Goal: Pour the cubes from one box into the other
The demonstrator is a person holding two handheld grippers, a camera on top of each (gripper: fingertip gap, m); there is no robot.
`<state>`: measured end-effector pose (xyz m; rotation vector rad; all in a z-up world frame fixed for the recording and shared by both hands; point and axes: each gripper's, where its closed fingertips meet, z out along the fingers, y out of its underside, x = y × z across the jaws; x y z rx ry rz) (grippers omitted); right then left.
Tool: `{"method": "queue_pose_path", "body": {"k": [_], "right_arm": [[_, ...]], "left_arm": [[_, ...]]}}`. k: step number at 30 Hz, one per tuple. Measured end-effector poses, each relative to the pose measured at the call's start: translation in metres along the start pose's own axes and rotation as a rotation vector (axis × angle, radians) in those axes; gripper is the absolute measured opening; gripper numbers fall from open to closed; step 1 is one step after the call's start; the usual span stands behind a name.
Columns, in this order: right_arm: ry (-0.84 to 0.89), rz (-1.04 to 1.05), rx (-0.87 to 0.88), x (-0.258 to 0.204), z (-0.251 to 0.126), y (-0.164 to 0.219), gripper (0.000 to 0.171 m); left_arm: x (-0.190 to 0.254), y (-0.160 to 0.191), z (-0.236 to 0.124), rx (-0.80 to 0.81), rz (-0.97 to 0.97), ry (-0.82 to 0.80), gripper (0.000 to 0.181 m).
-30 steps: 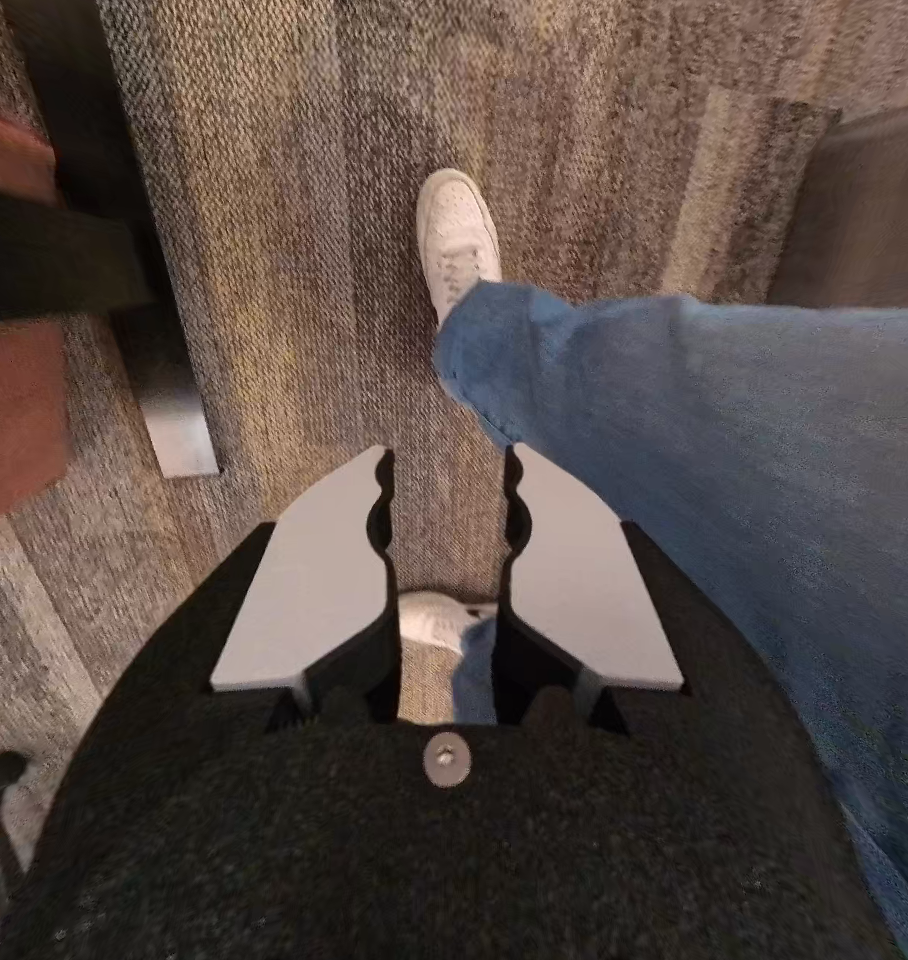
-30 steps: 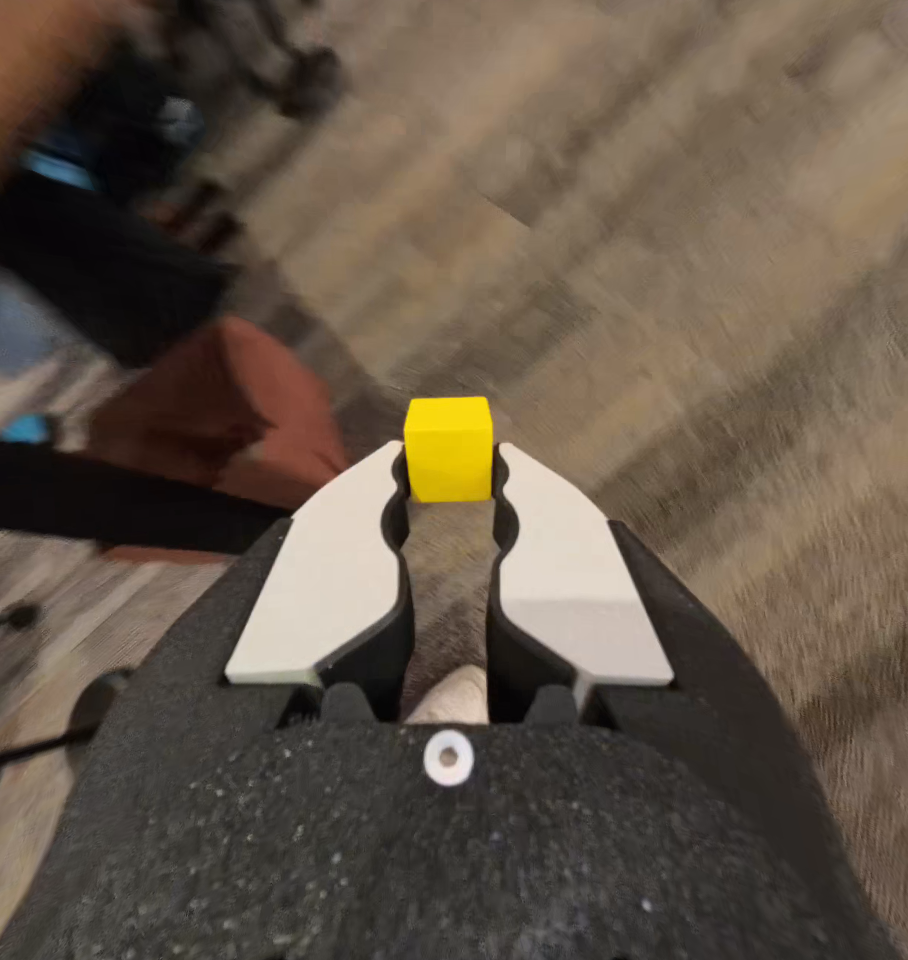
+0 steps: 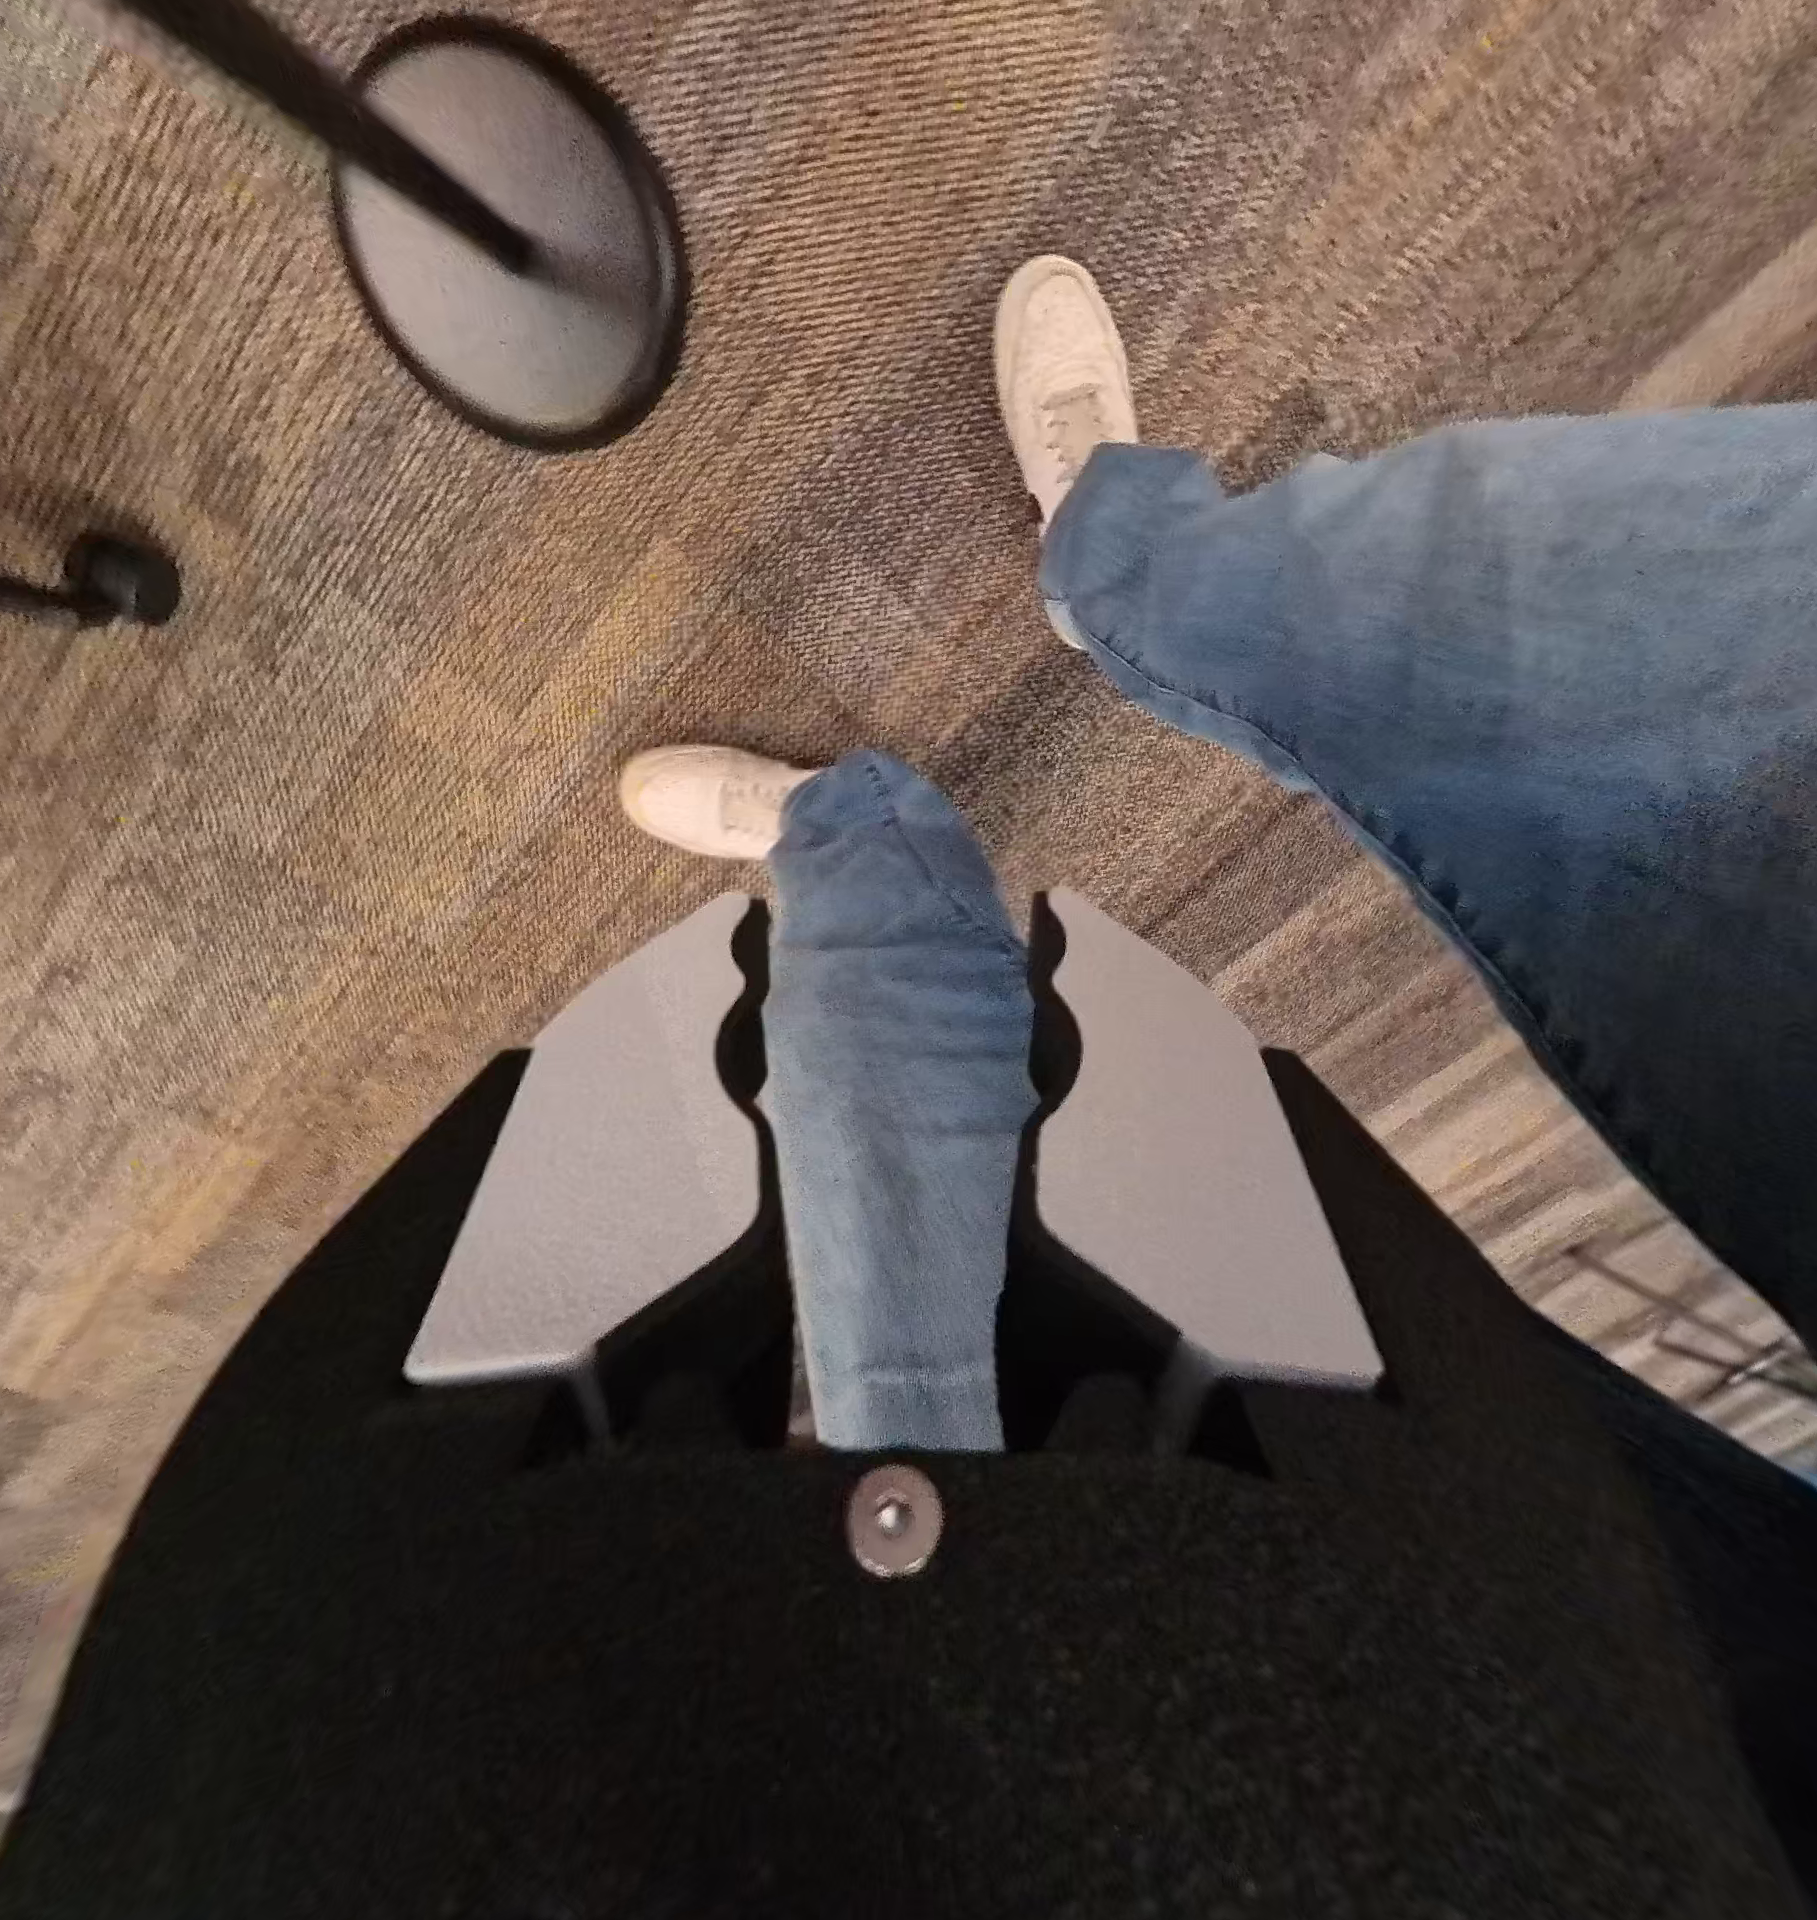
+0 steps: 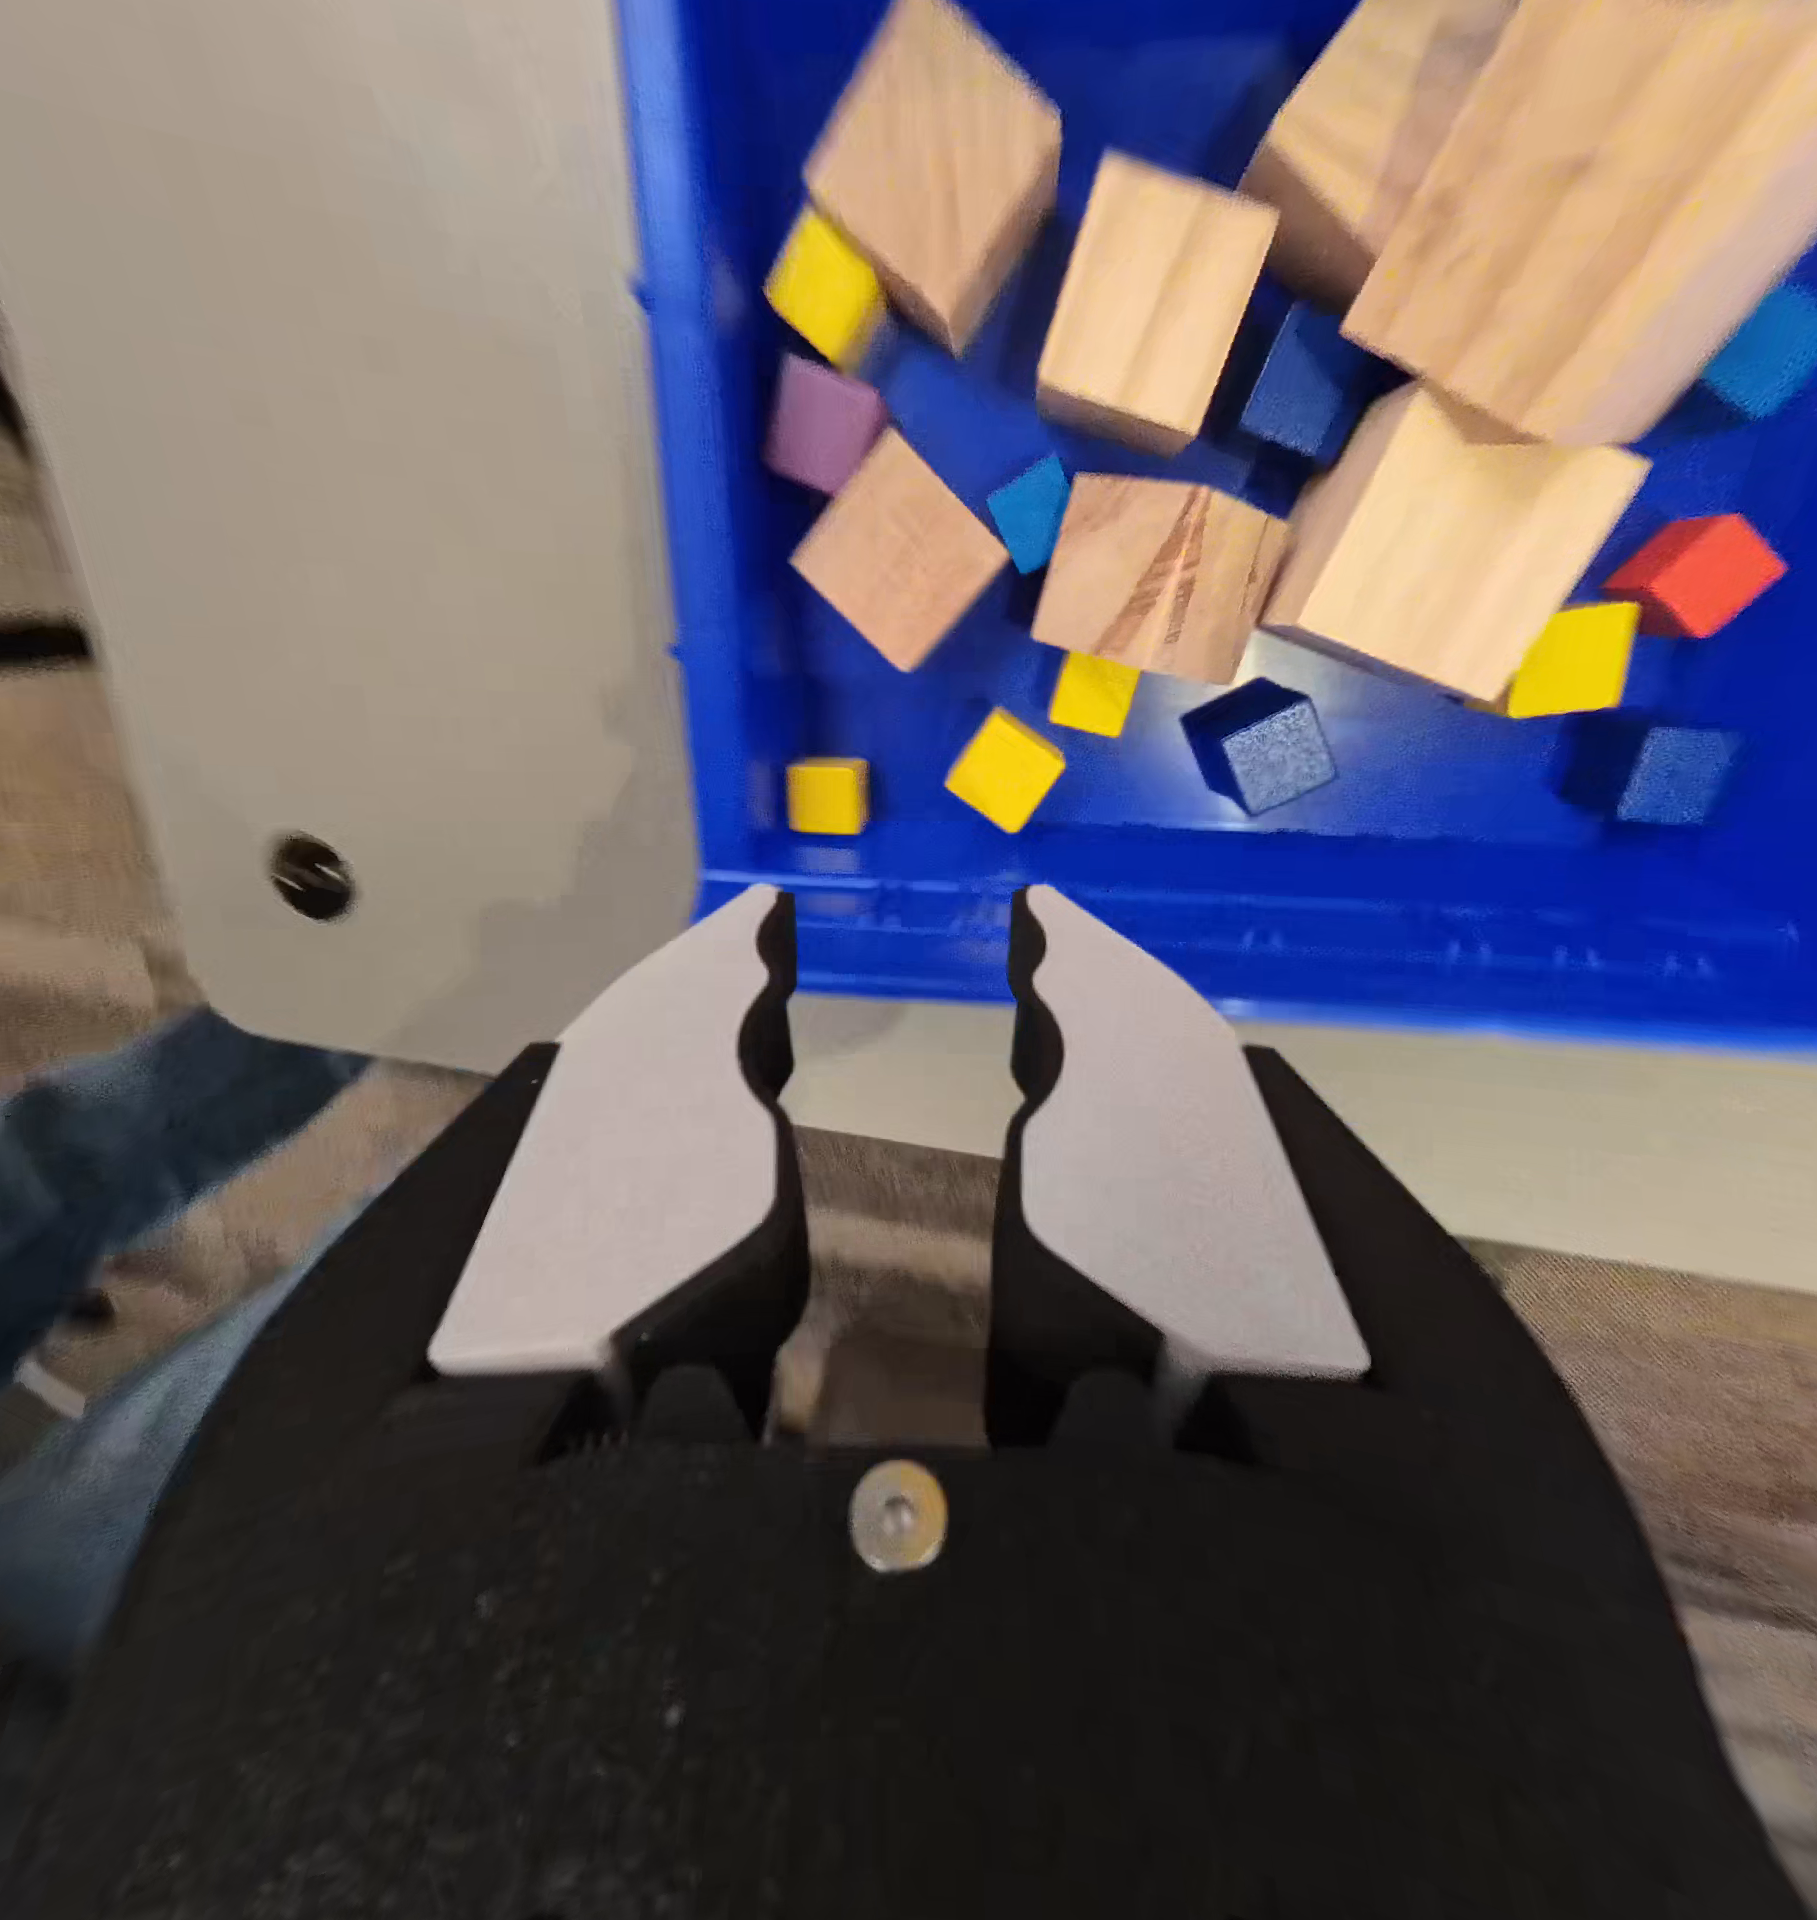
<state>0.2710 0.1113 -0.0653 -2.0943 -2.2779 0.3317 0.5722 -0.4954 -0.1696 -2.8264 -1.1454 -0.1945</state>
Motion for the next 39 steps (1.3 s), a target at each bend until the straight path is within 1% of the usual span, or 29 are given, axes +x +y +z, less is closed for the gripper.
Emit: {"method": "queue_pose_path", "body": {"k": [1, 3, 5, 8, 9, 11, 12, 13, 14, 17, 19, 23, 26, 29, 31, 34, 36, 39], "right_arm": [[0.018, 0.027, 0.082, -0.013, -0.020, -0.001, 0.039], [0.020, 0.059, 0.237, -0.055, -0.060, 0.002, 0.039], [0.027, 0.068, 0.391, -0.115, -0.096, 0.012, 0.038], [0.110, 0.054, 0.527, -0.220, -0.135, 0.040, 0.041], [0.158, 0.081, 0.556, -0.254, -0.147, 0.052, 0.041], [0.161, 0.162, 0.593, -0.325, -0.161, 0.077, 0.042], [0.139, 0.225, 0.609, -0.357, -0.163, 0.088, 0.044], [0.119, 0.283, 0.614, -0.385, -0.161, 0.098, 0.052], [0.100, 0.323, 0.600, -0.410, -0.156, 0.110, 0.053], [0.186, 0.353, 0.555, -0.456, -0.138, 0.143, 0.053], [0.242, 0.355, 0.559, -0.478, -0.134, 0.150, 0.054], [0.306, 0.402, 0.590, -0.506, -0.122, 0.139, 0.059], [0.376, 0.457, 0.630, -0.510, -0.112, 0.124, 0.062], [0.424, 0.570, 0.656, -0.510, -0.097, 0.116, 0.064], [0.443, 0.695, 0.665, -0.515, -0.089, 0.115, 0.065], [0.475, 0.861, 0.695, -0.535, -0.080, 0.121, 0.064], [0.530, 0.922, 0.677, -0.558, -0.073, 0.131, 0.063], [0.595, 1.030, 0.607, -0.598, -0.056, 0.151, 0.063]], "left_arm": [[-0.017, 0.009, -0.006, 0.014, -0.038, -0.003, 0.048], [-0.054, 0.031, -0.018, 0.039, -0.096, -0.013, 0.048], [-0.096, 0.054, -0.031, 0.064, -0.133, -0.031, 0.047], [-0.164, 0.080, -0.061, 0.133, -0.171, -0.050, 0.046], [-0.188, 0.083, -0.073, 0.167, -0.174, -0.053, 0.046], [-0.236, 0.084, -0.100, 0.233, -0.153, -0.069, 0.045], [-0.260, 0.080, -0.114, 0.270, -0.139, -0.078, 0.045], [-0.282, 0.074, -0.128, 0.311, -0.131, -0.080, 0.045], [-0.303, 0.065, -0.140, 0.346, -0.125, -0.075, 0.045], [-0.357, 0.024, -0.169, 0.421, -0.085, -0.059, 0.048], [-0.387, -0.017, -0.188, 0.483, -0.035, -0.061, 0.048], [-0.430, -0.106, -0.213, 0.550, 0.067, -0.021, 0.047], [-0.458, -0.170, -0.226, 0.572, 0.174, -0.036, 0.047], [-0.479, -0.228, -0.236, 0.562, 0.267, -0.034, 0.047], [-0.483, -0.266, -0.247, 0.561, 0.321, -0.009, 0.047], [-0.474, -0.321, -0.262, 0.559, 0.462, 0.034, 0.046], [-0.461, -0.357, -0.272, 0.564, 0.581, 0.039, 0.046], [-0.431, -0.408, -0.282, 0.556, 0.727, 0.079, 0.046]]}}
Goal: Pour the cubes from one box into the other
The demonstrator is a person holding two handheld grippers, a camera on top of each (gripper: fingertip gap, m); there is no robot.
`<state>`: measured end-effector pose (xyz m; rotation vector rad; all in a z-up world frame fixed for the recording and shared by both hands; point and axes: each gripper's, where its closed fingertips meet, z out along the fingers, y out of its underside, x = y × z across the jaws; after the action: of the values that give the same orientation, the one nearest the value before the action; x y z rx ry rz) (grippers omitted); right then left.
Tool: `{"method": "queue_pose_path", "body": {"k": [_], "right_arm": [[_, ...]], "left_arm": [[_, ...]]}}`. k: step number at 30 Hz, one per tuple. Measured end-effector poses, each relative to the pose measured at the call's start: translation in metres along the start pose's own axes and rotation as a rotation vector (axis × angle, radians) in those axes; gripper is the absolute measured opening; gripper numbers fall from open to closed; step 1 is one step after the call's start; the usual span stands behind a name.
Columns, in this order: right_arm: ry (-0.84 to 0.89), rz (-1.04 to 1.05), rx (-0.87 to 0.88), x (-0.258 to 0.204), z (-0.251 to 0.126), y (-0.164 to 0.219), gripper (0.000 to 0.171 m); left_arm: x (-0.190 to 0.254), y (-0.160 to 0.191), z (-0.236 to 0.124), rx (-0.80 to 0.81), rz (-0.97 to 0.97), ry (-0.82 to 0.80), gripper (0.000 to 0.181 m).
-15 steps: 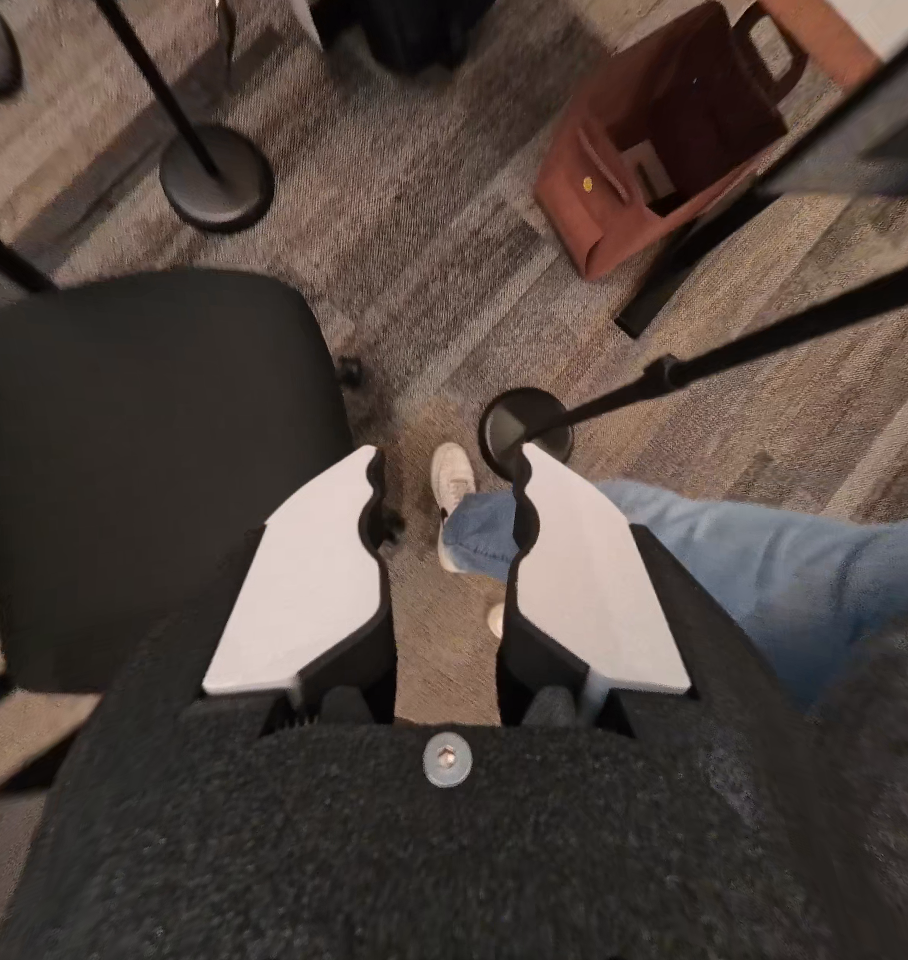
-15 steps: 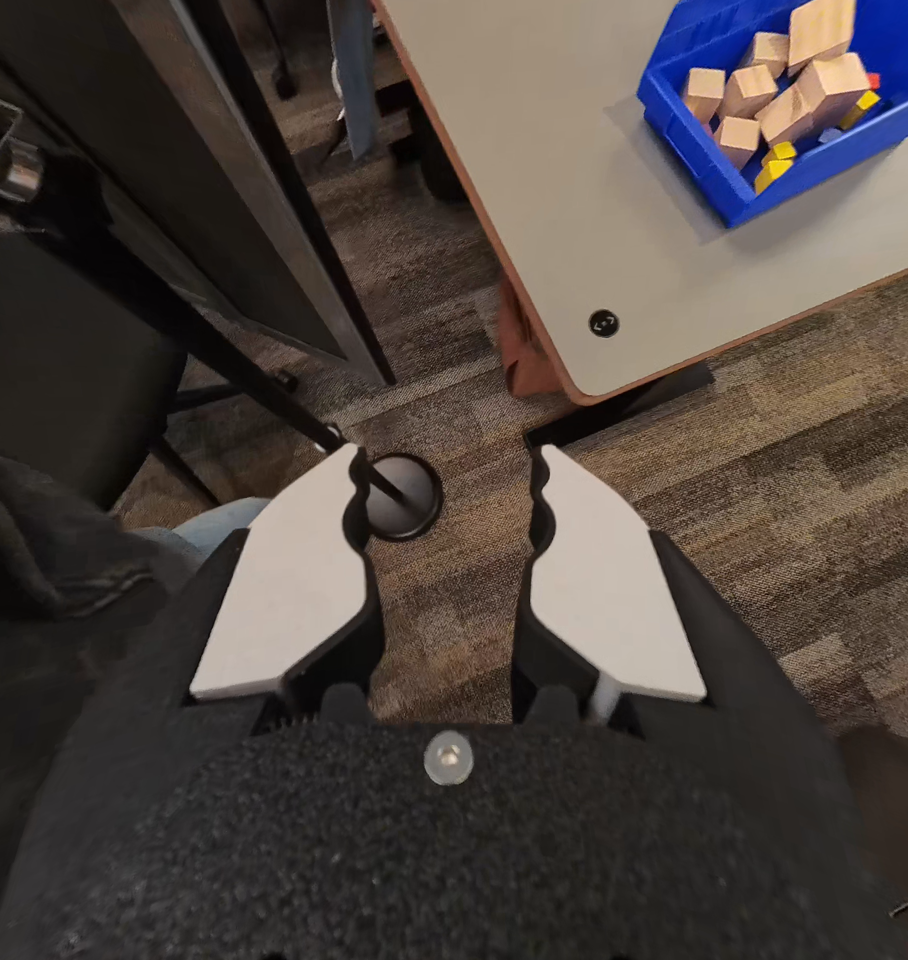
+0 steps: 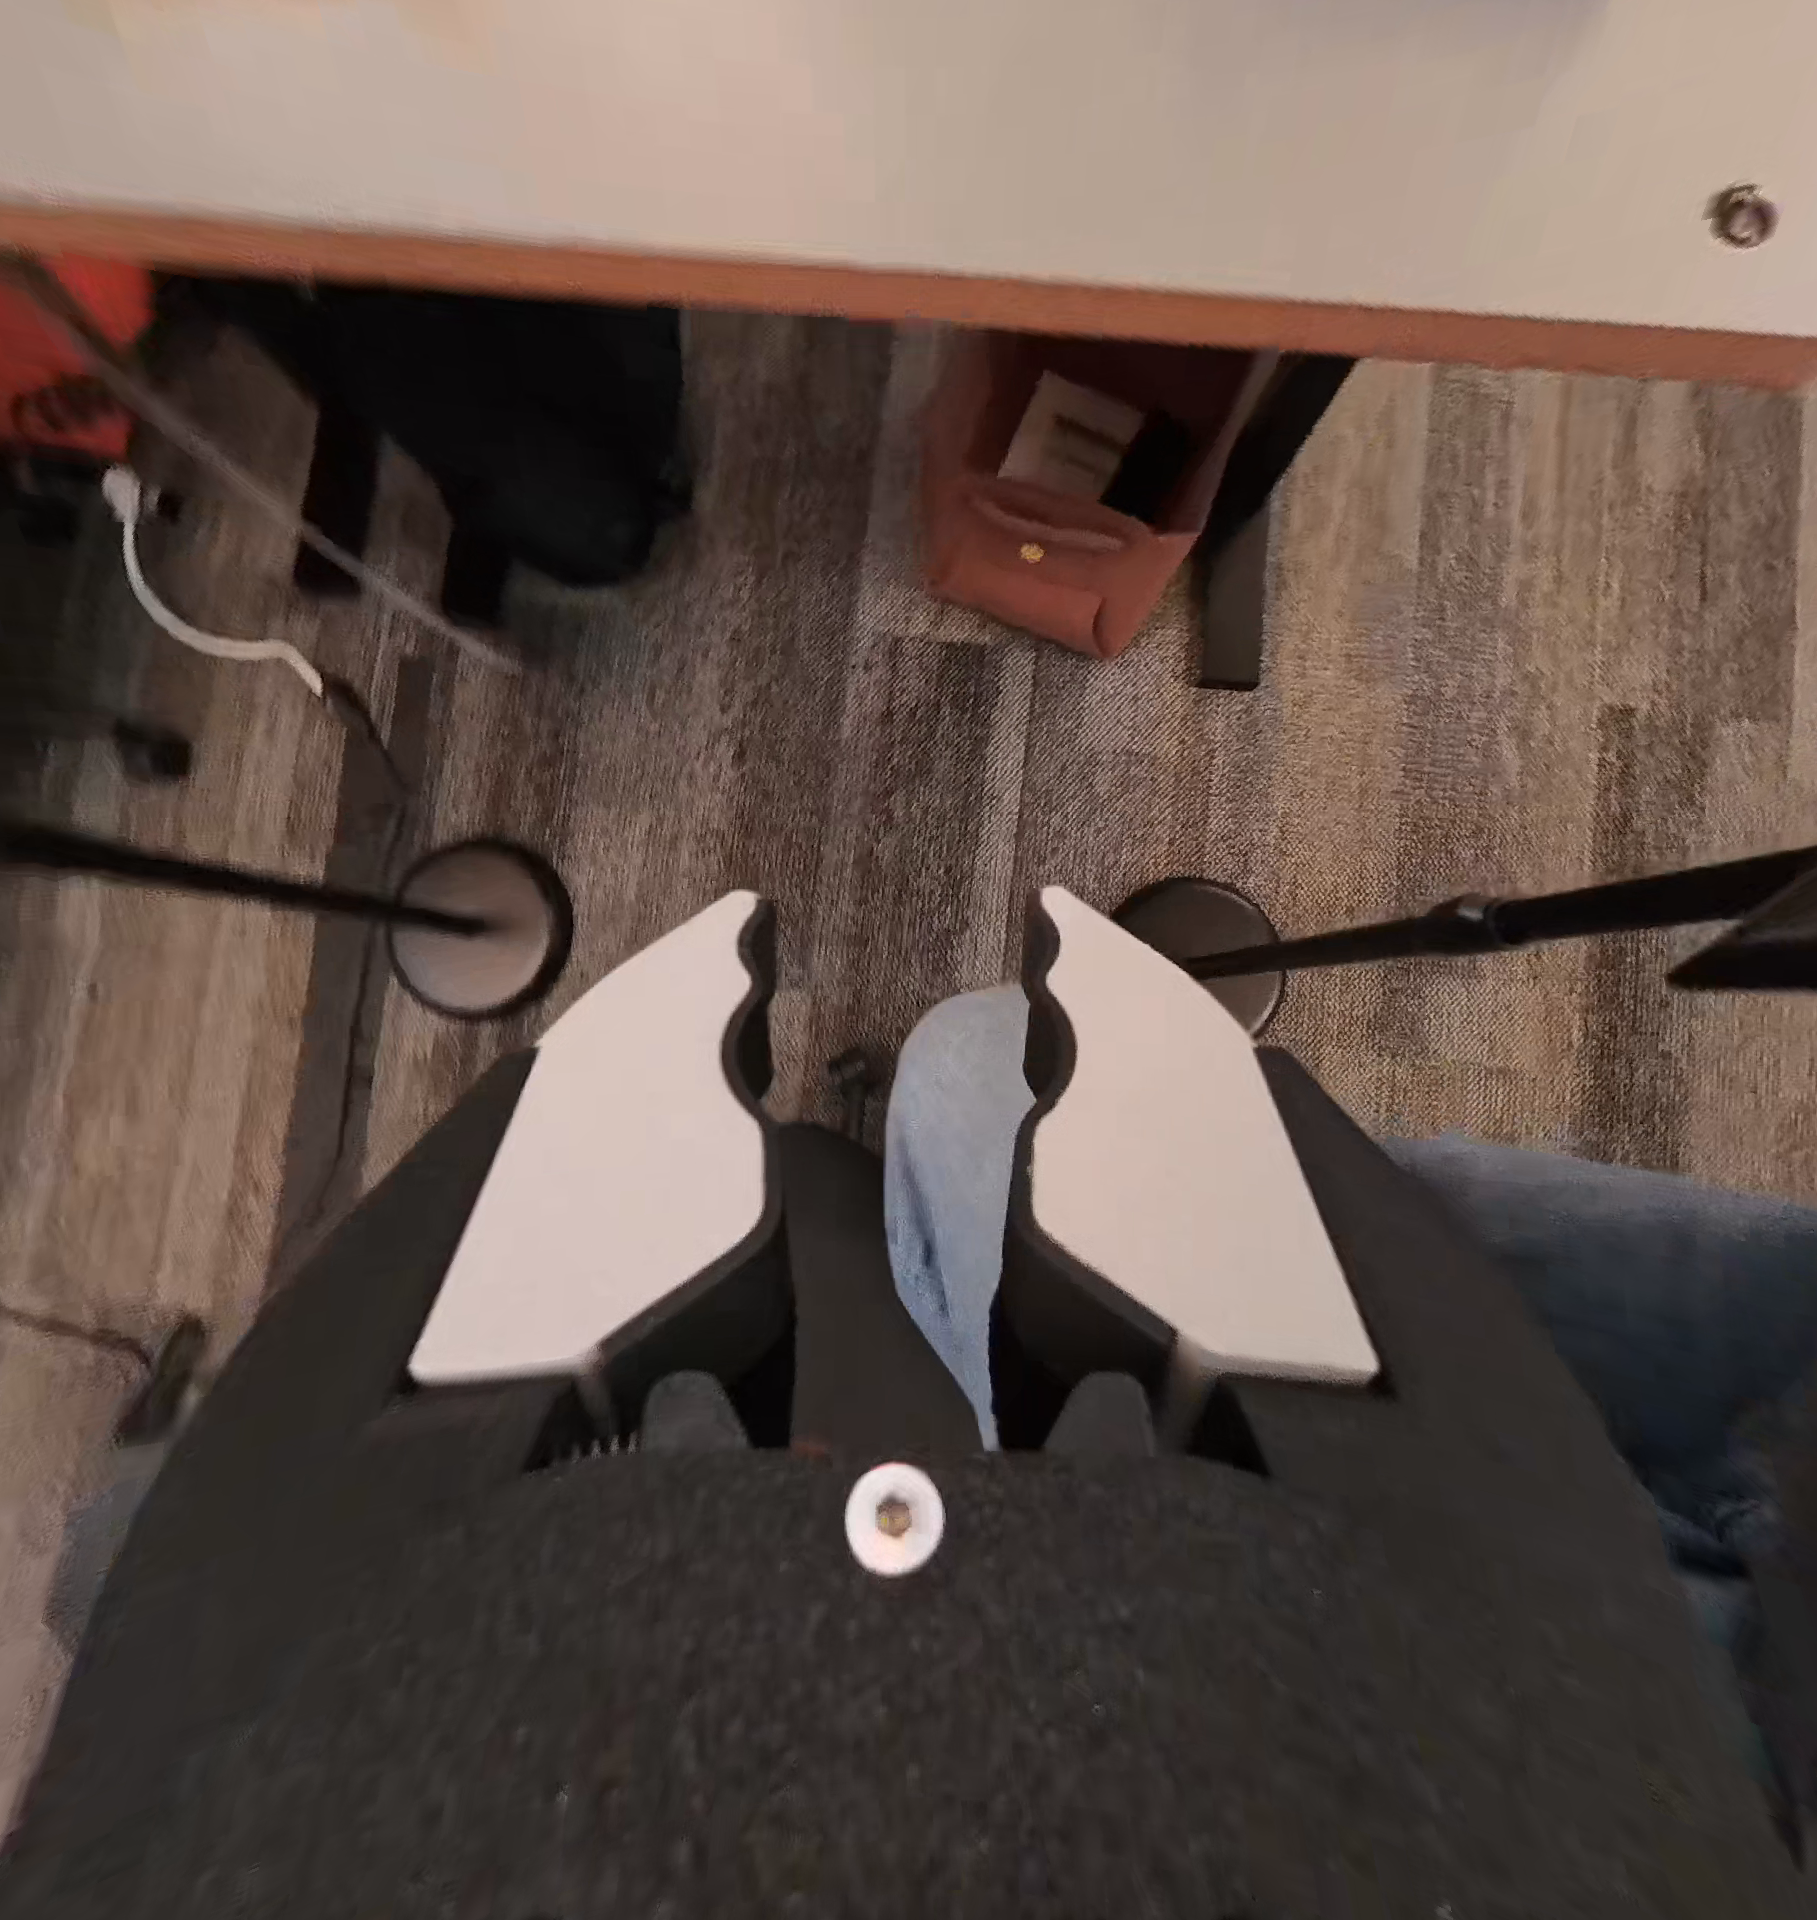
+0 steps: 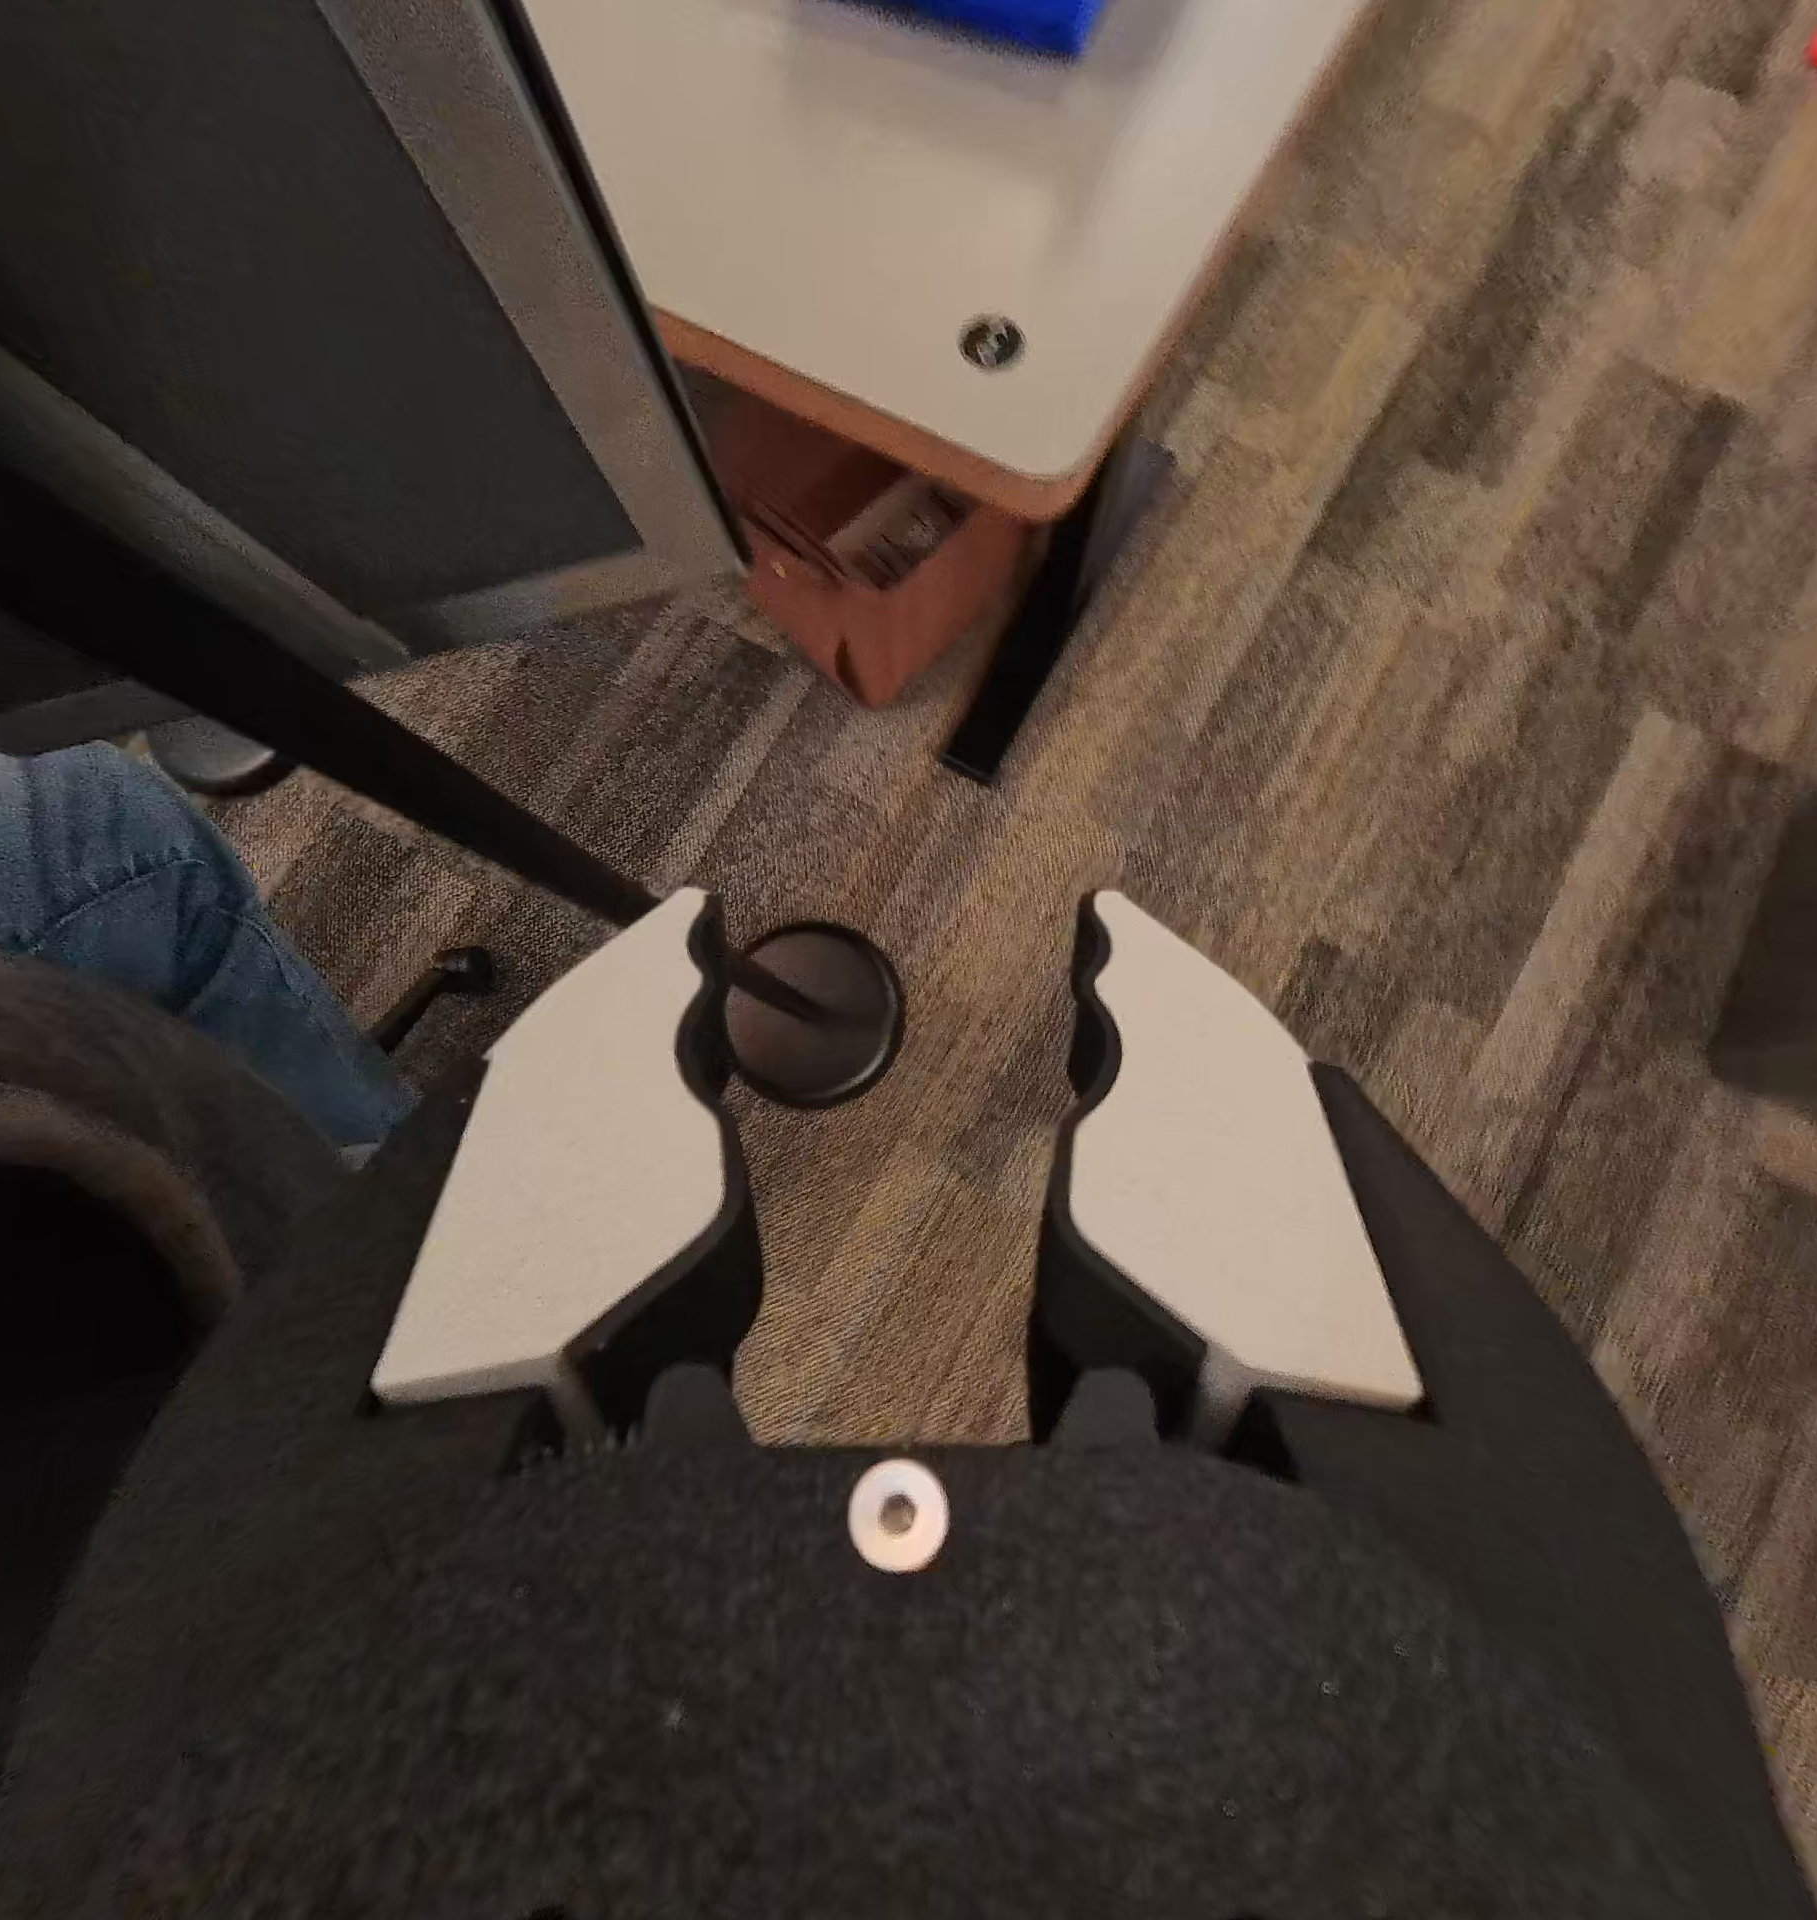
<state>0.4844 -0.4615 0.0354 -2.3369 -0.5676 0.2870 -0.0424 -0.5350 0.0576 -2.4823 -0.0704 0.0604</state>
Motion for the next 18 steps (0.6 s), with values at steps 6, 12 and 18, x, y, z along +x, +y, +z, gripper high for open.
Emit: {"method": "queue_pose_path", "body": {"k": [6, 12, 18], "right_arm": [[0.167, 0.243, 0.016, -0.009, -0.012, 0.054, 0.064], [0.341, 0.260, 0.145, 0.019, 0.016, 0.058, 0.066], [0.424, 0.126, 0.295, 0.048, 0.049, 0.036, 0.065]], "left_arm": [[-0.004, -0.103, 0.069, 0.047, 0.258, 0.154, 0.045], [0.008, -0.151, 0.178, 0.124, 0.390, 0.346, 0.045], [0.023, -0.136, 0.279, 0.238, 0.438, 0.510, 0.045]]}}
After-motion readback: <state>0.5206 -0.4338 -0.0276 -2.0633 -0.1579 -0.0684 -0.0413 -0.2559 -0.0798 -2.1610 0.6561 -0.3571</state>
